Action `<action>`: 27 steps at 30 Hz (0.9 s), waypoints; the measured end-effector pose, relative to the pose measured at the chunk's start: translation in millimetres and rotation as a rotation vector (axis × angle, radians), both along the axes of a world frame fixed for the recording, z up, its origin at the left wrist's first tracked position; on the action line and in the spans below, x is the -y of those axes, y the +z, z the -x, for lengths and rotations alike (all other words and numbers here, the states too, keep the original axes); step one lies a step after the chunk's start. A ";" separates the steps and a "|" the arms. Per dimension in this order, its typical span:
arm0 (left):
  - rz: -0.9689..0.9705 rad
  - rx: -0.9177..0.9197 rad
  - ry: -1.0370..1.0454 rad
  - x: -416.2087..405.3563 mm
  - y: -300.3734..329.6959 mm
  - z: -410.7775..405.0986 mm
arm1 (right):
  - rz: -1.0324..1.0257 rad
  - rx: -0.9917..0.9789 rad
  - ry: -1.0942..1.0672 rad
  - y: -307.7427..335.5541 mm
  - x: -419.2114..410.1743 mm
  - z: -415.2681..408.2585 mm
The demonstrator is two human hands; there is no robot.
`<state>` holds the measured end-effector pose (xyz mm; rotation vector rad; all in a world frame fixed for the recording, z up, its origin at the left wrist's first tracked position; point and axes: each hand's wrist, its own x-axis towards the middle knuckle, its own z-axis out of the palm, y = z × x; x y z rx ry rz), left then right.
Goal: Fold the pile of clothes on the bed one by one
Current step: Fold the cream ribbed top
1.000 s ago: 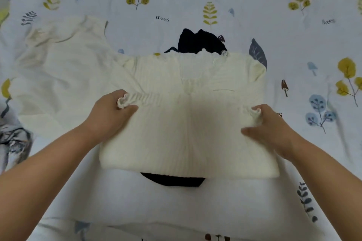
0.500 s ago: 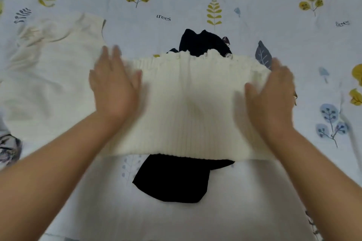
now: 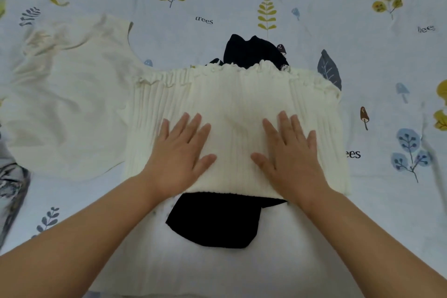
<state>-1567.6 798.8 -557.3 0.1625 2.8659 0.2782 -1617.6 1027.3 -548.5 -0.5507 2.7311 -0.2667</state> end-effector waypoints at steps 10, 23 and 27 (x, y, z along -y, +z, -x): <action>-0.034 0.013 -0.210 13.0 3.3 -32.9 | -0.140 0.059 0.270 17.4 -6.1 -28.8; 0.011 0.036 -0.403 2.2 56.6 -139.7 | -0.111 0.344 0.351 48.8 -30.9 -127.1; 0.081 0.087 -0.376 -9.6 45.4 -155.8 | -0.063 0.186 0.354 38.1 -32.4 -148.4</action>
